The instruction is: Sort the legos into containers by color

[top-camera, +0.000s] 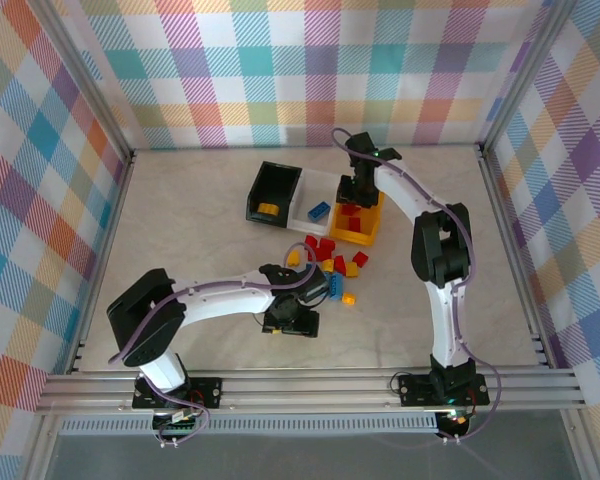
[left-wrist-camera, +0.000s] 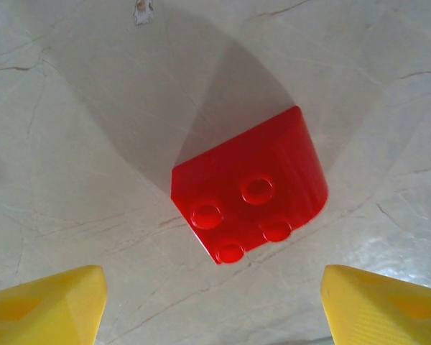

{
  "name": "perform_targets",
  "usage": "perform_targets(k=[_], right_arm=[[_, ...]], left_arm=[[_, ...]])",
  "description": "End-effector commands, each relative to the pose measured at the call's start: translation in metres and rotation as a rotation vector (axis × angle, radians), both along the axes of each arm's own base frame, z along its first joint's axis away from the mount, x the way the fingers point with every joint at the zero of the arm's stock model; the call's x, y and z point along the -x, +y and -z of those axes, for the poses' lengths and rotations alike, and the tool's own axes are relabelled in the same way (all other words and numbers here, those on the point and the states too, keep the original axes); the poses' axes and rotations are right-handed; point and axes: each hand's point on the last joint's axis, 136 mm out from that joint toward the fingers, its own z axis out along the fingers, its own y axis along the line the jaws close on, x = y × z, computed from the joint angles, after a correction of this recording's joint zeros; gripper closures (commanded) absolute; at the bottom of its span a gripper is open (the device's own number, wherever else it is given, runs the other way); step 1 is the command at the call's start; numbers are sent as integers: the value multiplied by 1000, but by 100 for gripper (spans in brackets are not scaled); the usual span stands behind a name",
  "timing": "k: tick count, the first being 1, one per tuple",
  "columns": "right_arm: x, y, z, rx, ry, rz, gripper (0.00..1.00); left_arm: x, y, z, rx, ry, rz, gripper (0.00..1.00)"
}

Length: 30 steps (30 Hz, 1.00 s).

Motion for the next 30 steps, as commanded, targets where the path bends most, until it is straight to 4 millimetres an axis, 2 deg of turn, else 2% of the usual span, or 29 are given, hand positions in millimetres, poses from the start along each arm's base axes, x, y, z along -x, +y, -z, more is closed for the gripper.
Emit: perform_targets(k=[1, 2, 6, 10, 12, 18, 22, 26, 30], right_arm=[[0, 0, -7, -18, 7, -25, 54], [2, 1, -11, -25, 7, -32, 54], [16, 1, -49, -65, -29, -51, 54], [53, 2, -90, -167, -64, -56, 53], [76, -2, -99, -195, -61, -56, 53], [148, -10, -93, -273, 20, -74, 52], [181, -20, -82, -274, 57, -73, 52], [199, -24, -73, -284, 88, -72, 52], [205, -25, -74, -293, 93, -70, 52]], left_arm=[[-4, -7, 2, -10, -15, 3, 22], [-5, -7, 4, -15, -17, 1, 22], [-9, -12, 12, -24, -13, -12, 23], [-16, -19, 16, -25, -22, -19, 23], [-19, -20, 19, -30, -24, -27, 24], [-32, -33, 25, -16, -29, -47, 25], [-42, -43, 23, -23, -49, -43, 28], [-51, -50, 22, -16, -56, -42, 32], [-53, -51, 26, -25, -48, -40, 32]])
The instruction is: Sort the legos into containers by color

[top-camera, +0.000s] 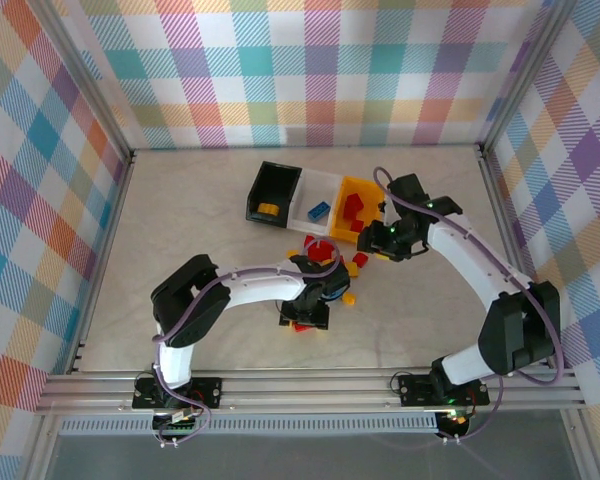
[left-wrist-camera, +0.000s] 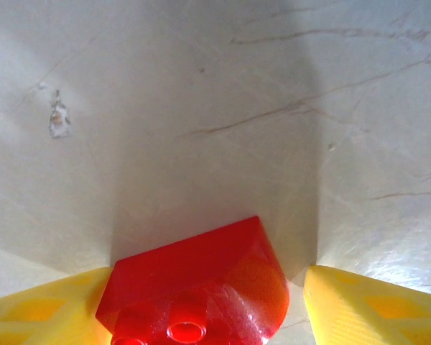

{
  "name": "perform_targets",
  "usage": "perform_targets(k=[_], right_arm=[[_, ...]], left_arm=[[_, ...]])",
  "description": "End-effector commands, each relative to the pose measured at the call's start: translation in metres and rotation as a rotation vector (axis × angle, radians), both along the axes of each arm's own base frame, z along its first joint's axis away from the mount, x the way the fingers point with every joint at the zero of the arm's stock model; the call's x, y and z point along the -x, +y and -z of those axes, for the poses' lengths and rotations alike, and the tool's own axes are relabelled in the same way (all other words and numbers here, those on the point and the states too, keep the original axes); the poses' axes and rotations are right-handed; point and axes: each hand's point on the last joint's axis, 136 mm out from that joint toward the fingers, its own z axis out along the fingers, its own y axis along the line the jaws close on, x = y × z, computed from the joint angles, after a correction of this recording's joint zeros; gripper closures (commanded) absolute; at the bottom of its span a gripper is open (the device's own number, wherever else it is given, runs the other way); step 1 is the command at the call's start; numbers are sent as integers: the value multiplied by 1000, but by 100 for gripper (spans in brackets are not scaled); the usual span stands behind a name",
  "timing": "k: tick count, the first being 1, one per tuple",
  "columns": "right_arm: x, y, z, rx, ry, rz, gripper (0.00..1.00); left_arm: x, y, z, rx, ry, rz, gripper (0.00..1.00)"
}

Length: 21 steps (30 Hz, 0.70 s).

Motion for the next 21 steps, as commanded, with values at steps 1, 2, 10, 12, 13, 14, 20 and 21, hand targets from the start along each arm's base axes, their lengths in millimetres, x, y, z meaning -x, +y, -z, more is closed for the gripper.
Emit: perform_targets(k=[1, 2, 10, 12, 13, 14, 20, 21], right_arm=[[6, 4, -16, -51, -23, 0, 52], [7, 4, -16, -52, -20, 0, 52], [9, 3, -13, -45, -18, -4, 52], [9, 2, -13, -43, -19, -3, 52], [9, 2, -14, -42, -20, -3, 52], [9, 2, -14, -40, -21, -3, 52], [9, -3, -24, -21, -43, 3, 52], [10, -5, -28, -17, -51, 6, 52]], left_arm=[[-27, -25, 6, 78, -77, 3, 32], [-28, -25, 6, 76, -81, 6, 32], [-37, -22, 7, 55, -76, 20, 45], [-38, -22, 6, 54, -73, 22, 49], [-38, -22, 6, 53, -72, 23, 49], [-38, -22, 4, 55, -73, 24, 50], [-42, -22, -19, 64, -85, 41, 51], [-45, -23, -27, 73, -95, 41, 51]])
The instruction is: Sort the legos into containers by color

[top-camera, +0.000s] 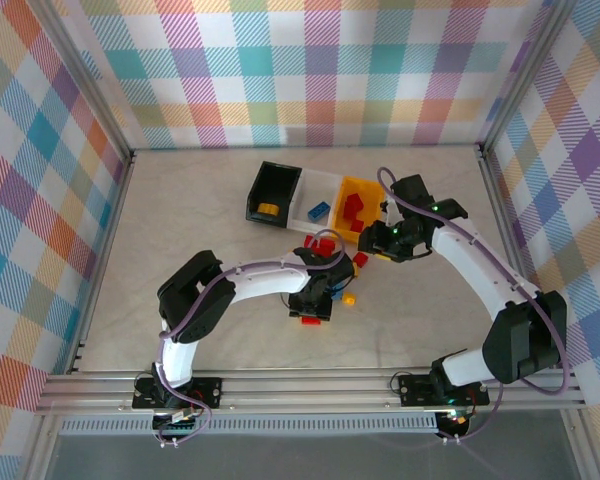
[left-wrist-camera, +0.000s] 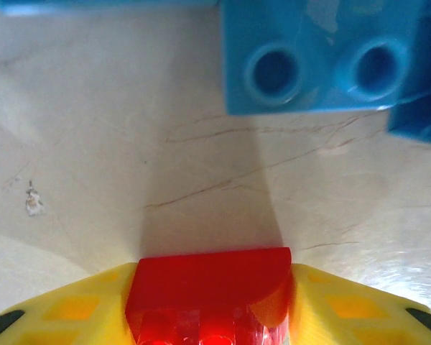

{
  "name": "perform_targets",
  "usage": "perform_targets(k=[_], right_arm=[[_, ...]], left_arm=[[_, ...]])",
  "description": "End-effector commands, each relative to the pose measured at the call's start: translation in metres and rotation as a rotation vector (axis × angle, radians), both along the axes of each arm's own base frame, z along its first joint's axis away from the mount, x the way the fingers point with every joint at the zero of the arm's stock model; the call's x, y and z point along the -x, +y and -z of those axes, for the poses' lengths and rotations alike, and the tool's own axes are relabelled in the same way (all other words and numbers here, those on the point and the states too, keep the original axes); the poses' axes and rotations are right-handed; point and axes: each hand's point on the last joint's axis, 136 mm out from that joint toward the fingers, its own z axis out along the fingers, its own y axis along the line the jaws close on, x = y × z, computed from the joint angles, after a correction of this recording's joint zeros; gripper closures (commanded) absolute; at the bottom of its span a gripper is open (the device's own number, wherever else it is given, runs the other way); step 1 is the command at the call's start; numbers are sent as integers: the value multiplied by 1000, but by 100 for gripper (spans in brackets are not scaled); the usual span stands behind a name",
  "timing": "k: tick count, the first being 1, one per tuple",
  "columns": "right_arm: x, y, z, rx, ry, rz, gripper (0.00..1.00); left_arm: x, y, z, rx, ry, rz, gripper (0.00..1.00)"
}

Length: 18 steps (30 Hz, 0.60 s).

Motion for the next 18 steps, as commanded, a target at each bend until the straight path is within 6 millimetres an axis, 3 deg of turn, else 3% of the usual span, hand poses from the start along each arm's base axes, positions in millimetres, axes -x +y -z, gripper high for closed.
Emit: perform_targets(k=[1, 7, 13, 18], right_arm=[[5, -8, -24, 8, -46, 15, 52], [23, -33, -44, 3, -79, 124, 52], [59, -39, -23, -25, -1, 165, 52], [75, -37, -6, -57, 48, 169, 52]], left_arm=[[-24, -7, -28, 45, -68, 6, 51], [-71, -5, -76, 102, -136, -12, 51], [-148, -30, -117, 186, -223, 22, 51], [-212, -60, -133, 277, -285, 32, 51]])
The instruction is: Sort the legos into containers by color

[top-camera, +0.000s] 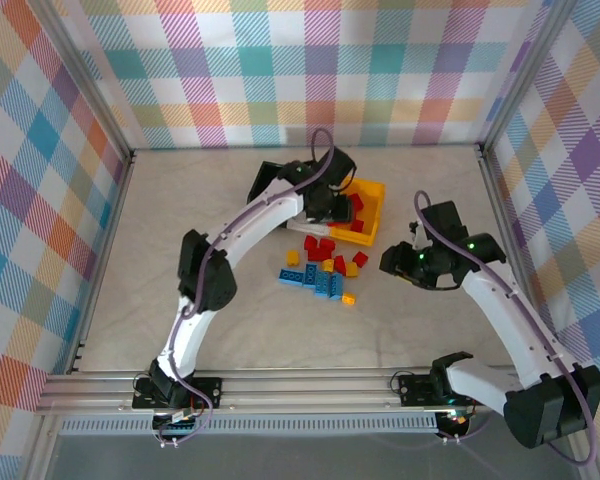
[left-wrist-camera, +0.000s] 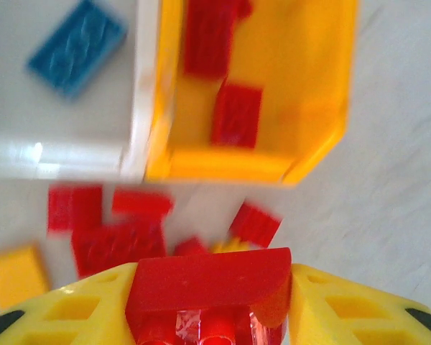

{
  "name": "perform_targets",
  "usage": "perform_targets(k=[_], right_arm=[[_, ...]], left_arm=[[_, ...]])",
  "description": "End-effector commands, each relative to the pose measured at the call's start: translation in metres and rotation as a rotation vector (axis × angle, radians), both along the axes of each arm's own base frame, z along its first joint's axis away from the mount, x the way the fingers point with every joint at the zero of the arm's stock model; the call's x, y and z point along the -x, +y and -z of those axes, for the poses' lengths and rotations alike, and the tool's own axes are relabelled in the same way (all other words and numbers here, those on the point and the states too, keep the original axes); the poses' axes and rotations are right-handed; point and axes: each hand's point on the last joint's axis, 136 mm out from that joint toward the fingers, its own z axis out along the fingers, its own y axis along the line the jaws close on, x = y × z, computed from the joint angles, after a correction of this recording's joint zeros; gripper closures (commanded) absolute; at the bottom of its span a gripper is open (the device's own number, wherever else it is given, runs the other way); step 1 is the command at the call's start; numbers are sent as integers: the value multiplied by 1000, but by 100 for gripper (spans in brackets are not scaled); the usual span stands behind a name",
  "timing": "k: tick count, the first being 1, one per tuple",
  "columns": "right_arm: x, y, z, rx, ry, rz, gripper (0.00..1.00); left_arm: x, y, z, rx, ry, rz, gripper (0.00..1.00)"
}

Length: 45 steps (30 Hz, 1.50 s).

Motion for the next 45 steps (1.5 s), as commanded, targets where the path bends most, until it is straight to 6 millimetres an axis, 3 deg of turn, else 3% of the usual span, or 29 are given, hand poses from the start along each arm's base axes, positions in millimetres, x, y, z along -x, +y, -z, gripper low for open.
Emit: perform_targets(k=[1, 6, 11, 16, 18, 21, 25, 29, 32, 34, 40, 45], right_arm=[[13, 5, 8, -46, 56, 7, 52], [21, 3, 10, -36, 80, 1, 52], [28, -3, 12, -18, 93, 9, 52], [28, -3, 22, -9, 107, 12, 52], [25, -2, 26, -8, 109, 7, 51], [17, 1, 31, -8, 107, 1, 50], [-3, 6, 40, -2, 99, 4, 51], [-34, 12, 61, 27, 117, 15, 51], [-60, 18, 78, 57, 125, 29, 50], [-75, 23, 87, 78, 131, 34, 45], [-111, 38, 104, 147, 149, 40, 39], [-125, 39, 116, 229, 168, 71, 36]], left_arm=[[-16, -5, 18, -21, 37, 59, 51], [-48, -26, 40, 70, 16, 47, 51], [-61, -44, 60, 132, 8, 56, 50], [-63, -49, 64, 153, 14, 51, 30], [-62, -48, 60, 155, 13, 52, 23], [-60, -46, 46, 159, 0, 55, 22], [-52, -38, 6, 165, -38, 66, 21], [-30, -9, -24, 86, -56, 70, 21], [-6, 21, -31, 15, -48, 59, 21], [12, 42, -30, -15, -44, 44, 20], [65, 101, -2, -95, 20, -28, 19], [97, 126, 15, -96, 76, -83, 18]])
